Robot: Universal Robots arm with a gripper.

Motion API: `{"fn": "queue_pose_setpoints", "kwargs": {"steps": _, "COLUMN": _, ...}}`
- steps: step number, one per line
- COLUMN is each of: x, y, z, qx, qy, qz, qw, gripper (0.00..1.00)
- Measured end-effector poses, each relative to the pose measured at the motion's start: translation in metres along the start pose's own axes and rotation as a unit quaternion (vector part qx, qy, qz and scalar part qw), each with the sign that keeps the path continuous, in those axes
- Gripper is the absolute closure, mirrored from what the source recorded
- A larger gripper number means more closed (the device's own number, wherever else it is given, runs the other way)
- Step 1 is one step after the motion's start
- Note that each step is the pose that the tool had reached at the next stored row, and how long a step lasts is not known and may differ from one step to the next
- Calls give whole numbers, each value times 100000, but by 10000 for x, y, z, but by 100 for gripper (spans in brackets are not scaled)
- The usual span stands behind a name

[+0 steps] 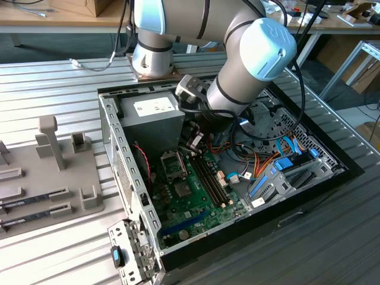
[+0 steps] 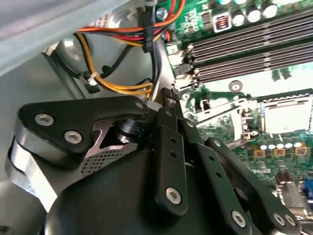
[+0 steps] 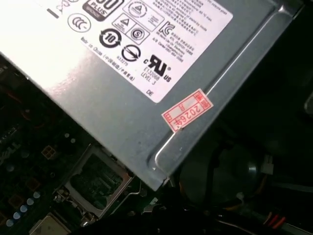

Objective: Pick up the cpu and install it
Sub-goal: 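Close the cpu cover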

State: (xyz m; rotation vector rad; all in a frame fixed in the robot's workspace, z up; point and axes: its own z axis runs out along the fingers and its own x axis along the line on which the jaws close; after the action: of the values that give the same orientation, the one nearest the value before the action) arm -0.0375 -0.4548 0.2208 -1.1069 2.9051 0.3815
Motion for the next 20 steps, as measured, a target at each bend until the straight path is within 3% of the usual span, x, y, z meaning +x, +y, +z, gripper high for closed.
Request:
{"fn": "queue_pose_setpoints", "kwargs": {"steps": 3, "x": 36, "y": -36, "z": -11, "qx": -343, "qy": -289, "qz": -49, "qw": 99999, "gripper": 89}}
{"fn": "queue_pose_setpoints", "kwargs": {"steps": 5, "x": 45, "y": -34, "z": -8, "qx": -1026, "qy": -892, "qz": -138, "qw": 99991, "gripper": 89}}
{"fn": "queue_pose_setpoints", "kwargs": {"steps": 6, "x": 63, "y": -42, "z": -10, "qx": -1667, "qy": -1474, "qz": -216, "qw": 99975, "gripper": 89}}
{"fn": "queue_pose_setpoints", "kwargs": {"steps": 7, "x": 84, "y": -60, "z": -17, "qx": -1899, "qy": -1683, "qz": -264, "qw": 99967, "gripper": 89}}
{"fn": "queue_pose_setpoints", "kwargs": {"steps": 10, "x": 134, "y": -110, "z": -33, "qx": -2083, "qy": -1830, "qz": -407, "qw": 99961, "gripper": 89}}
{"fn": "queue_pose_setpoints", "kwargs": {"steps": 20, "x": 200, "y": -98, "z": 41, "qx": -2558, "qy": -2085, "qz": -971, "qw": 99941, "gripper": 89}}
